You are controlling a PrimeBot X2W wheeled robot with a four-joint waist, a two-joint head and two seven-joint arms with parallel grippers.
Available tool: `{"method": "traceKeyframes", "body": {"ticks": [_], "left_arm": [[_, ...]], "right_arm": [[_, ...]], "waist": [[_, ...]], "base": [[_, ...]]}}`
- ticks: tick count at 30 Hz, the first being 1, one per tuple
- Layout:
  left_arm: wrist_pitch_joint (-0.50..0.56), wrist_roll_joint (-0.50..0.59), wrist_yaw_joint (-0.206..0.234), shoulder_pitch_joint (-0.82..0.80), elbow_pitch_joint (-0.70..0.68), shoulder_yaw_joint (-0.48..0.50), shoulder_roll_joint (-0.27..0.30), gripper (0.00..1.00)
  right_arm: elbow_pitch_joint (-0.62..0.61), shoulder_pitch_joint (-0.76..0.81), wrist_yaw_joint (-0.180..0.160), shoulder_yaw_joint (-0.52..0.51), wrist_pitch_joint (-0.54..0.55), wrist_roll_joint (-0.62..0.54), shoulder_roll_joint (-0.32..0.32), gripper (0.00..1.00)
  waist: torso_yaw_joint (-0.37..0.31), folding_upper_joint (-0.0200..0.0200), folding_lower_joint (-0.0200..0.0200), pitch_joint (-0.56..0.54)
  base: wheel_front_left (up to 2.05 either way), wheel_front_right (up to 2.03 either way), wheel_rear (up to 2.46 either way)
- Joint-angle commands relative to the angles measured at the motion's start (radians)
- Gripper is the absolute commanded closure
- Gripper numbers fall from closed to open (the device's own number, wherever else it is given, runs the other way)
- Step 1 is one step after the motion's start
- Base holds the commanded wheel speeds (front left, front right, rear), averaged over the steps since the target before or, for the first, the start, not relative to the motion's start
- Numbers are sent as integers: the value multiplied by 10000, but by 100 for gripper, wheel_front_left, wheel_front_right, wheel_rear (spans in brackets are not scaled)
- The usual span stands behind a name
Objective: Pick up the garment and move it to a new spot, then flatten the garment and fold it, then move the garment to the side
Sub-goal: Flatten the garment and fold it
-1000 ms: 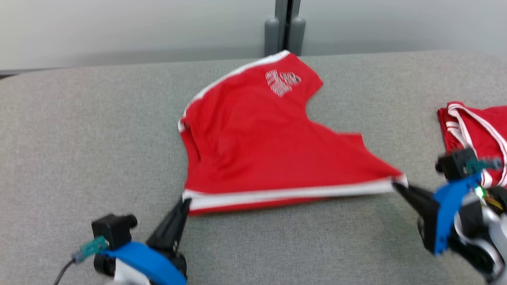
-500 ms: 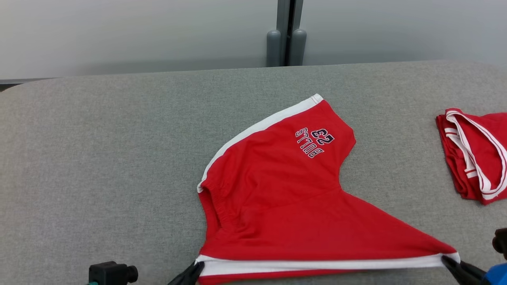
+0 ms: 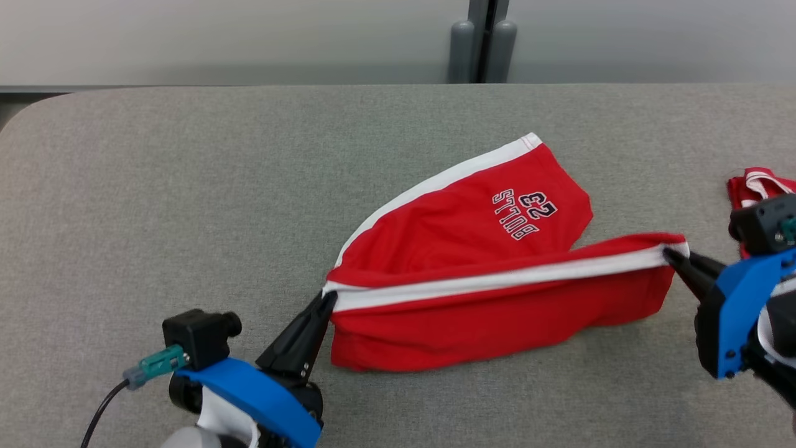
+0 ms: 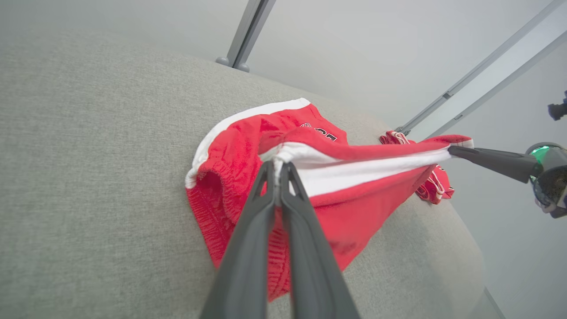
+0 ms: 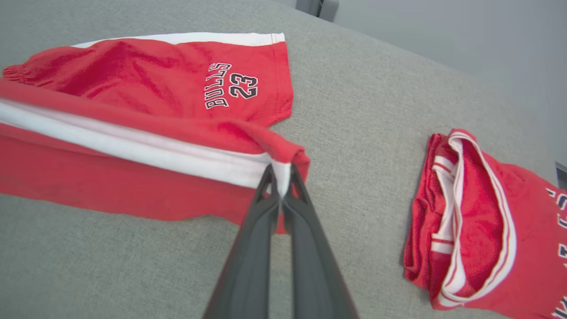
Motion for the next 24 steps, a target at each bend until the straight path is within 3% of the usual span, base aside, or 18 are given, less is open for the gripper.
{"method": "traceKeyframes", "body": {"ticks": [1, 5, 10, 24], "left_arm": [[-82, 104, 17, -253, 118, 30, -22, 100], [-651, 432, -25, -1252, 1236, 51, -705, 100], [-1111, 687, -61, -2158, 2558, 13, -1307, 100], [-1674, 771, -560, -3305, 4686, -372, -2250, 100]], "right_arm": [[126, -285, -6, 34, -109, 62, -97, 100], [1559, -1836, -6, 772, -668, 104, -421, 100], [3339, -3602, -5, 1528, -1394, 129, -357, 100], [6998, -6240, -5, 2500, -3201, -5, -3, 100]], "waist": [[190, -1, -1, 188], [547, -1, -1, 556], [881, -1, -1, 1092], [1628, -1, -1, 1975]], "base": [[0, 0, 0], [0, 0, 0], [0, 0, 0], [0, 0, 0]]}}
